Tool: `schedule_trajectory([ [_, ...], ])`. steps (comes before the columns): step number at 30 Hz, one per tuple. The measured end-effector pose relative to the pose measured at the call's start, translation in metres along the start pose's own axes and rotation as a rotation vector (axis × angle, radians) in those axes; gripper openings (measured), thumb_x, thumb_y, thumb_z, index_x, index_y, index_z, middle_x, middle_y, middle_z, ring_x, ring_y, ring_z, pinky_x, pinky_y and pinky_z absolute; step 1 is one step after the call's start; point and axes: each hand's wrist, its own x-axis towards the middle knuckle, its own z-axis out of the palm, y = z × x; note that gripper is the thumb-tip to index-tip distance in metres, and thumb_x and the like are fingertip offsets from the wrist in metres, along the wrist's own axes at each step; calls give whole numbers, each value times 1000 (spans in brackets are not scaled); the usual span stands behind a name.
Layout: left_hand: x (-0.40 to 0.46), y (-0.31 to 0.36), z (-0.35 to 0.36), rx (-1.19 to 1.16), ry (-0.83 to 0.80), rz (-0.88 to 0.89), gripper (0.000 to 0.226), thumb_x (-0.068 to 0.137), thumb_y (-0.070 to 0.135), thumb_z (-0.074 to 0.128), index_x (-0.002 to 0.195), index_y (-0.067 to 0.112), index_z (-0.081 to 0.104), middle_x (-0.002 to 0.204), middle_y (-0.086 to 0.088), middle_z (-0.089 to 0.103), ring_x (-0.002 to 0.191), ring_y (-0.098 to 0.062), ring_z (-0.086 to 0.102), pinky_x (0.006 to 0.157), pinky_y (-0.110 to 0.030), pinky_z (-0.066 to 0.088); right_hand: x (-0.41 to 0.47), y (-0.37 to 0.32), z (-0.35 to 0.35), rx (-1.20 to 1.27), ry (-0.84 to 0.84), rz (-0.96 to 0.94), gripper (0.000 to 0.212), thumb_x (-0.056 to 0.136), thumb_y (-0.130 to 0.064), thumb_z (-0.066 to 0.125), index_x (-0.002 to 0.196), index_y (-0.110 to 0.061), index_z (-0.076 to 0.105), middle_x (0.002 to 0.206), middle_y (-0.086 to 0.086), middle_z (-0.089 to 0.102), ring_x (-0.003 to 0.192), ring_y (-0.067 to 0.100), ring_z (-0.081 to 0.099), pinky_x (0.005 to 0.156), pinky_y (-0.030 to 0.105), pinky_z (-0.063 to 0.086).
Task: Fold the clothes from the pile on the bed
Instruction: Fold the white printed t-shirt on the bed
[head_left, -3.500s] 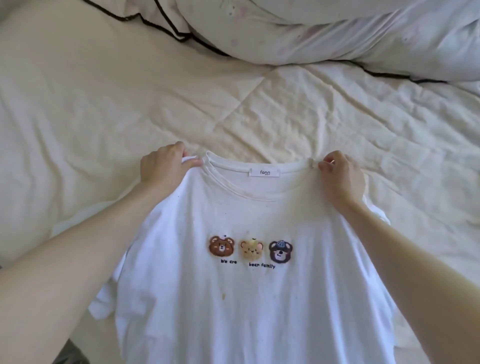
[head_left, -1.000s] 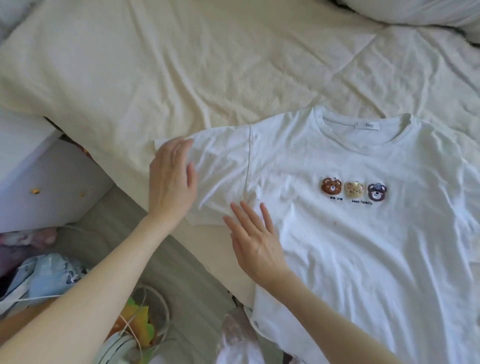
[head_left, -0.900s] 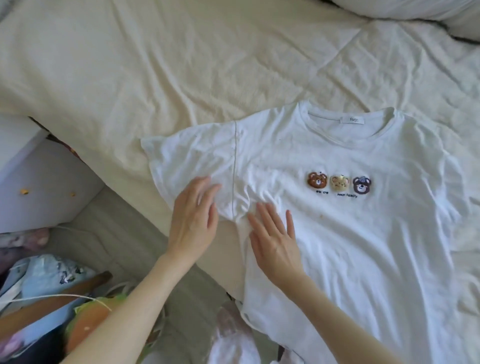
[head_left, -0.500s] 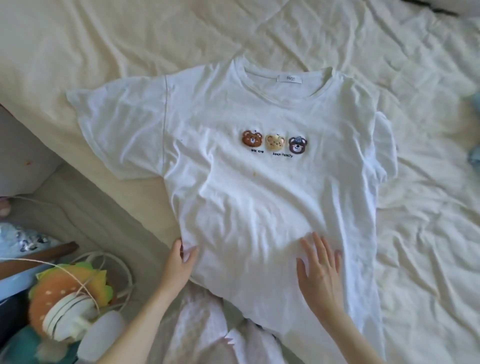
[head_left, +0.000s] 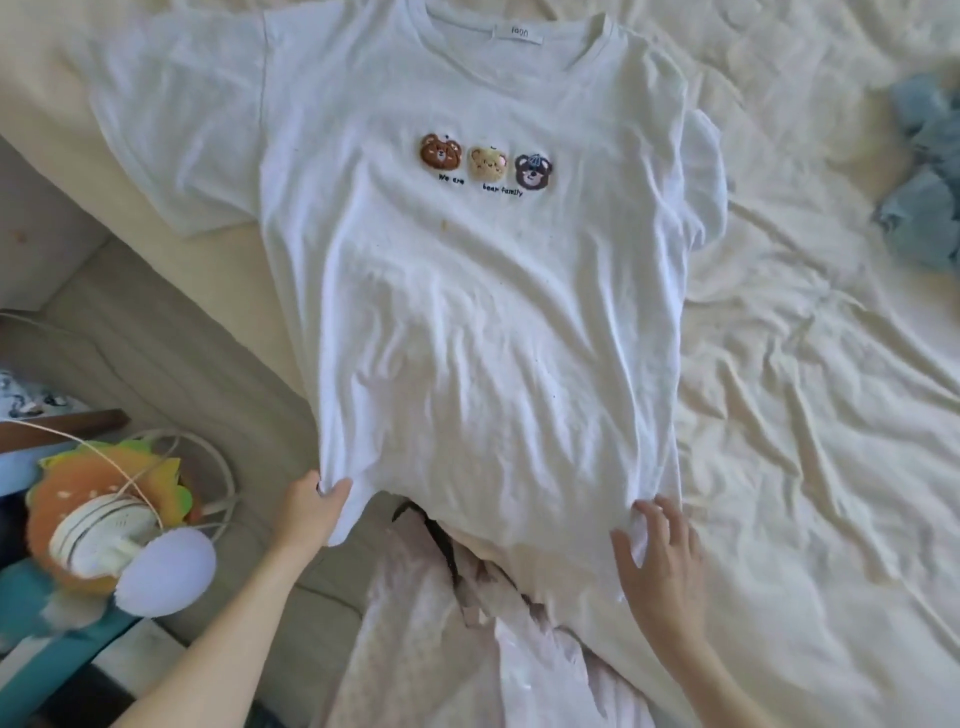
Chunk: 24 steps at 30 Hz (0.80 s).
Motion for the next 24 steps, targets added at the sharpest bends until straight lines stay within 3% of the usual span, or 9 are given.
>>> schedule_trajectory([
  [3,-18,-24,3,-148,10,30,32,92,19,54,69,8,35,68,-5,35,62,-21,35,54,-31,26,-26,16,11,-88,-98,9,66,71,-23,82,129,-8,54,137,16,49,124,40,48,96,51,40],
  [6,-33,-44,2,-366,65,69,11,96,16,46,87,11,44,81,-3,45,79,-22,43,61,-29,34,-46,27,17,-252,-194,-80,89,76,-35,77,148,-17,29,154,10,29,142,29,25,106,44,33],
  [8,-42,-53,-1,-416,114,127,4,99,15,38,96,14,40,91,-2,44,84,-19,41,66,-30,35,-48,30,18,-292,-186,-97,82,78,-25,75,147,-20,32,151,11,33,139,30,32,99,44,39],
  [11,-48,-62,-7,-384,176,276,7,102,18,31,104,12,35,91,-3,43,83,-20,42,65,-30,34,-42,31,18,-185,46,-162,52,71,-3,78,120,-14,63,124,16,59,106,38,59,73,44,48],
  [14,-50,-66,-14,-302,174,388,25,99,25,43,118,10,36,98,0,43,88,-17,43,66,-24,35,-37,28,10,-28,206,-304,29,75,2,74,102,-7,71,108,17,64,89,39,62,69,43,49],
  [16,-52,-70,-20,-313,189,421,49,92,22,57,133,12,31,118,2,41,103,-13,43,83,-26,37,-39,26,3,254,217,-125,22,85,0,64,106,-4,70,111,15,61,91,34,61,73,38,49],
  [19,-57,-78,-28,-294,213,447,76,80,15,73,141,18,27,137,-5,35,118,-14,39,97,-33,37,-43,27,-13,632,237,274,27,96,-13,47,116,-12,66,104,0,59,91,16,55,77,28,40],
  [21,-64,-81,-35,-108,218,481,88,71,20,81,140,24,28,135,-8,34,115,-14,37,96,-36,37,-40,35,-27,744,330,459,28,96,-14,41,110,-10,65,95,0,59,88,15,52,75,27,37],
  [24,-78,-81,-42,367,244,664,95,60,24,89,137,25,34,125,-20,39,108,-37,44,85,-50,45,-33,42,-46,908,380,633,23,94,-7,33,97,-2,55,90,8,51,86,21,46,72,31,38],
])
